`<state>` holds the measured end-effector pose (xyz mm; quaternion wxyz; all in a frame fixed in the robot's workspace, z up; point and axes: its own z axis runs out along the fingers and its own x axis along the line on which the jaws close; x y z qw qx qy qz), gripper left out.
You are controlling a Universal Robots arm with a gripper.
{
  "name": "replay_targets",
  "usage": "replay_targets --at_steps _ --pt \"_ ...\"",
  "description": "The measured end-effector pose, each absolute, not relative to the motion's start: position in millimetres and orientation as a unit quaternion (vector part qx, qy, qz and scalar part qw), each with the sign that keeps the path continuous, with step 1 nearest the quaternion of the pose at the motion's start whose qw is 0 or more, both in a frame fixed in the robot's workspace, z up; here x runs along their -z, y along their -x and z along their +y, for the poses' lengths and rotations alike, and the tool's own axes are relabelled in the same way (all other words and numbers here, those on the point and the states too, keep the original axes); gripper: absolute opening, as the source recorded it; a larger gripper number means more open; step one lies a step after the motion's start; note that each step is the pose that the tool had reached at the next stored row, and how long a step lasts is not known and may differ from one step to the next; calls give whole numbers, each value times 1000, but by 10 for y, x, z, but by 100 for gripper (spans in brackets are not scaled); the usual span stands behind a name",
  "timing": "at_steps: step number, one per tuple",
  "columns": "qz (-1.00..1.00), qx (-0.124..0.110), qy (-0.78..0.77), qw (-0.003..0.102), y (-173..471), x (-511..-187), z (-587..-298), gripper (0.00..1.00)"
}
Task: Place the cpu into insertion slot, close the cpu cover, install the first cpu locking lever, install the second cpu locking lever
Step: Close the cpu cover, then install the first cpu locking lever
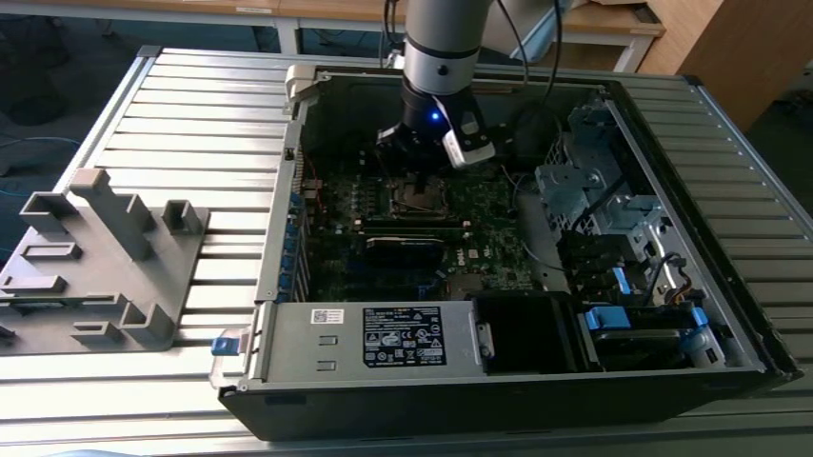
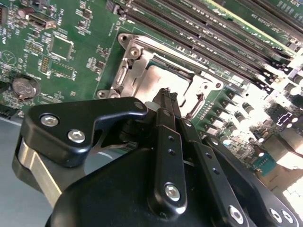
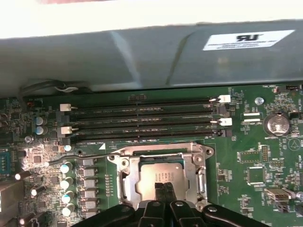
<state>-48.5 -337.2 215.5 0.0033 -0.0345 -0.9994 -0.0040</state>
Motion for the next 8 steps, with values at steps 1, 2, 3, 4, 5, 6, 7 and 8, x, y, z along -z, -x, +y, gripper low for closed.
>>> replay_targets --at_steps 1,2,3,4,5,6,7,8 --pt "-999 4 34 3 495 -2150 -3373 11" --pt "-999 4 34 3 496 -2150 -3373 11" --pt "-999 4 34 3 496 -2150 -3372 11" --pt "-999 4 34 3 496 -2149 -3372 11" --pt "-999 4 34 3 496 -2146 -3372 11" --pt "-999 4 34 3 497 -2142 -3372 11" --pt "-999 4 34 3 497 -2142 -3372 11" --pt "-999 4 34 3 497 -2142 -3372 11"
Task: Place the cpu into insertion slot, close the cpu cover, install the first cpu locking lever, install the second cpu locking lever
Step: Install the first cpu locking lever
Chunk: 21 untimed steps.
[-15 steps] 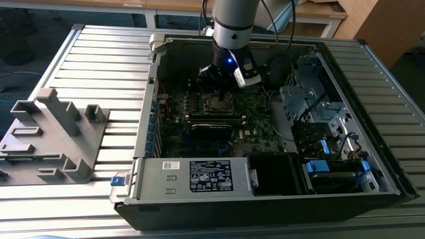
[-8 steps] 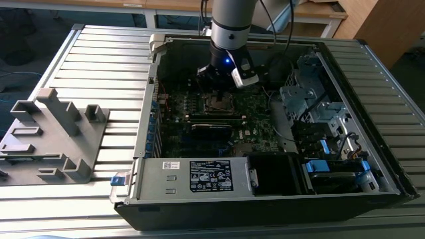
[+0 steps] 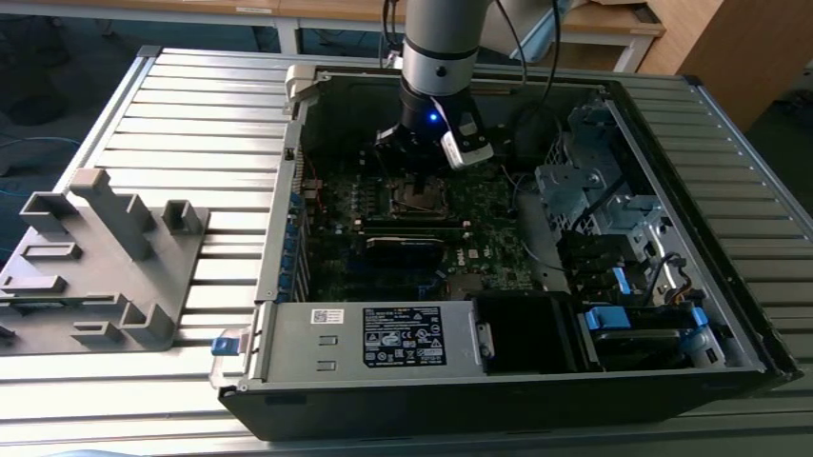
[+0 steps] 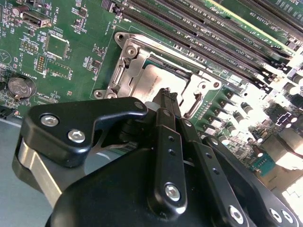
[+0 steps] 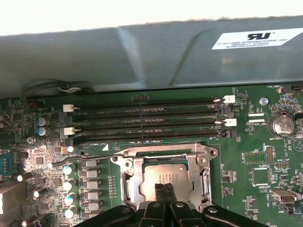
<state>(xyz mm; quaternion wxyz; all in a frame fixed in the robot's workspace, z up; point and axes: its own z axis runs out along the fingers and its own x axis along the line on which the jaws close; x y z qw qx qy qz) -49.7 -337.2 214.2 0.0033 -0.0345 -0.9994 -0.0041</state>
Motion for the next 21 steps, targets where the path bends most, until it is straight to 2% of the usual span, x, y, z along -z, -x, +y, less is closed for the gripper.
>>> replay_targets --at_steps 21 --pt "-999 4 34 3 497 -2178 -3372 11"
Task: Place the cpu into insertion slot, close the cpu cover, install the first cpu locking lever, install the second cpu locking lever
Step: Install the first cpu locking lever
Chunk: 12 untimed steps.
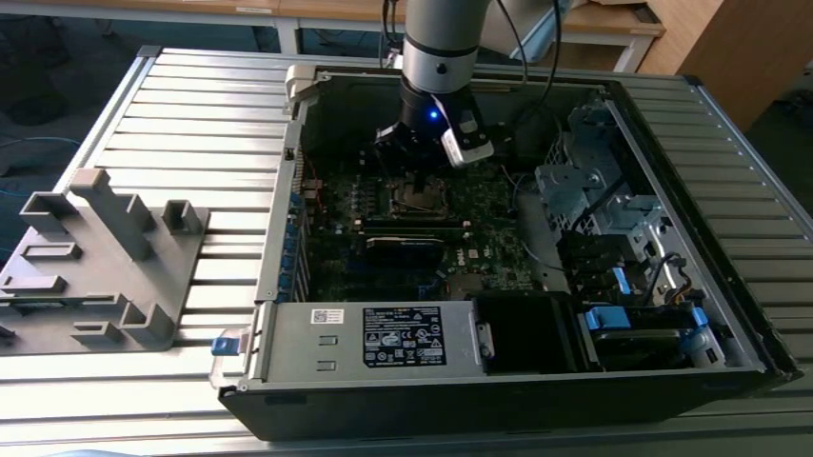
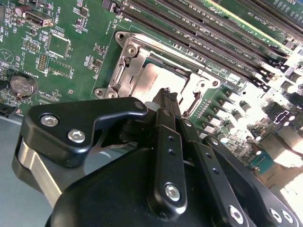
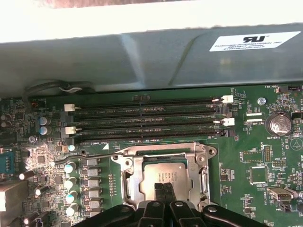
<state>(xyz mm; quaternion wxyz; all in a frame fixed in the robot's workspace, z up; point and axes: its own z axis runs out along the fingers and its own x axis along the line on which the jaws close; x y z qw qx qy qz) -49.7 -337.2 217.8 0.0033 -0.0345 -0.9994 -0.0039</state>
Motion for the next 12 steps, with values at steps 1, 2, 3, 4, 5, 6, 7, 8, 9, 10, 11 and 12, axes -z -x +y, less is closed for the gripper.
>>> replay_targets --at_steps 1,2,3,4,5,6,7,8,9,10,11,12 --pt "-999 4 35 3 497 -2183 -3373 11" --pt "-999 4 34 3 497 -2190 -3373 11" --pt "-999 4 34 3 497 -2198 -3372 11" --pt "-999 4 34 3 497 -2208 -3372 11" --pt "-999 4 35 3 497 -2216 -3372 11" --pt "-999 4 34 3 497 -2223 -3372 11" --pt "-999 4 34 3 497 -2231 -3372 11" --pt "-999 4 34 3 497 -2237 -3372 11" --pt "-999 4 34 3 497 -2239 -3372 11" --pt "-999 4 34 3 497 -2239 -3372 11" --pt "-999 4 34 3 497 -2239 -3372 11" --pt "-999 4 34 3 497 -2248 -3372 11"
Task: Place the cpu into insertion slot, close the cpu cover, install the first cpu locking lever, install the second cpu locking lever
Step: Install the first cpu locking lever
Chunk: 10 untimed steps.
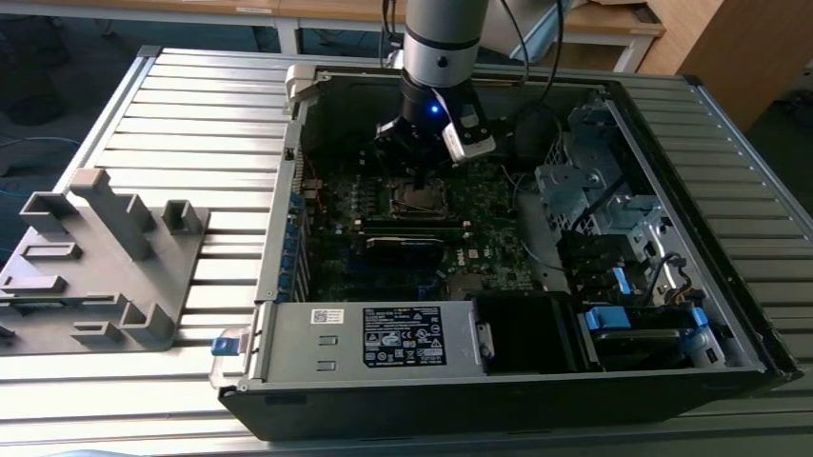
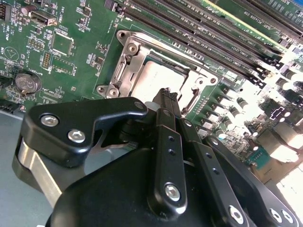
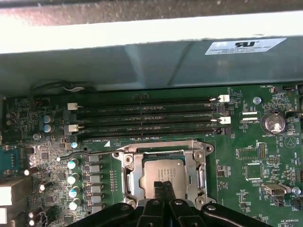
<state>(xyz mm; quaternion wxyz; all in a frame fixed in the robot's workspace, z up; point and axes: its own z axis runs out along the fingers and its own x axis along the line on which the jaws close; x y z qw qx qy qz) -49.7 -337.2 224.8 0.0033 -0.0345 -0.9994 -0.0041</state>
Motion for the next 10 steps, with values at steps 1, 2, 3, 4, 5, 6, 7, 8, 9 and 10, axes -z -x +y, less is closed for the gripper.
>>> replay_targets --at_steps 1,2,3,4,5,6,7,8,9,10 --pt "-999 4 34 3 497 -2256 -3372 11" --pt "-999 4 34 3 497 -2256 -3372 11" --pt "-999 4 34 3 497 -2256 -3372 11" --pt "-999 4 34 3 497 -2259 -3372 11" --pt "-999 4 34 3 497 -2262 -3372 11" --pt "-999 4 34 3 497 -2265 -3372 11" --pt "-999 4 34 3 497 -2267 -3372 11" --pt "-999 4 34 3 497 -2270 -3372 11" --pt "-999 4 34 3 497 -2270 -3372 11" --pt "-999 4 34 3 497 -2270 -3372 11"
